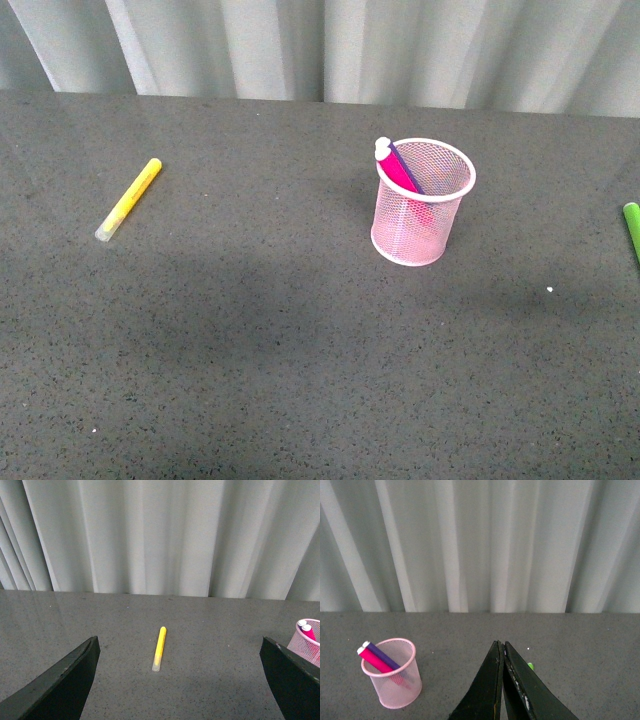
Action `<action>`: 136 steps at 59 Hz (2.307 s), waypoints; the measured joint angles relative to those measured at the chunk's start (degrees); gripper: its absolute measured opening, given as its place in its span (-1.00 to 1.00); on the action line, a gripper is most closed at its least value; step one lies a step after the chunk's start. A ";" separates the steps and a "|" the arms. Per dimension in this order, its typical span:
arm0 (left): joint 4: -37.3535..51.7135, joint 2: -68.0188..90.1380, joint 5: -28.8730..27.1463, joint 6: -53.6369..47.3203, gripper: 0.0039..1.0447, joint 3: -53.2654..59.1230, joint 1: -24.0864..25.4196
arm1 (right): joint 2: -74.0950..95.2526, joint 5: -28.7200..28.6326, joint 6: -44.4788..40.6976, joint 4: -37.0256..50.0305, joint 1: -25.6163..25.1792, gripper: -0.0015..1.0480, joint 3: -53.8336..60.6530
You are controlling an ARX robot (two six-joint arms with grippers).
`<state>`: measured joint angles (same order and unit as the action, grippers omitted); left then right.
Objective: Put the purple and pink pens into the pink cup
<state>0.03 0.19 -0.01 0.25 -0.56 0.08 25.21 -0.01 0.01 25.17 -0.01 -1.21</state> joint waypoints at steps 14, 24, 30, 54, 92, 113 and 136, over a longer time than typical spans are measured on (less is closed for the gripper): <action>0.00 0.00 0.00 0.00 0.88 0.00 0.02 | -6.03 -0.02 0.02 -5.77 0.00 -0.93 0.00; 0.00 0.00 -0.02 0.02 0.88 0.00 0.00 | -9.77 -0.02 0.00 -9.55 0.00 -0.93 0.00; 0.00 0.00 -0.02 0.02 0.88 0.00 0.00 | -12.22 -0.02 0.02 -11.98 0.00 -0.93 0.00; 0.00 0.02 -0.02 0.00 0.88 0.00 0.00 | -24.87 0.00 0.04 -24.81 0.00 -0.93 0.00; 0.00 0.00 -0.02 0.00 0.88 0.00 0.02 | -24.92 0.00 0.02 -25.07 0.00 -0.75 0.00; 0.00 0.00 0.00 0.00 0.88 0.00 0.00 | -24.92 0.00 0.02 -25.07 0.00 0.40 0.00; 0.00 0.00 -0.02 0.02 0.88 0.00 0.00 | -24.92 0.00 0.09 -25.07 0.00 0.87 0.00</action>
<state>0.03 0.19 -0.03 0.27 -0.56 0.08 0.30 -0.01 0.10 0.10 -0.01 -1.21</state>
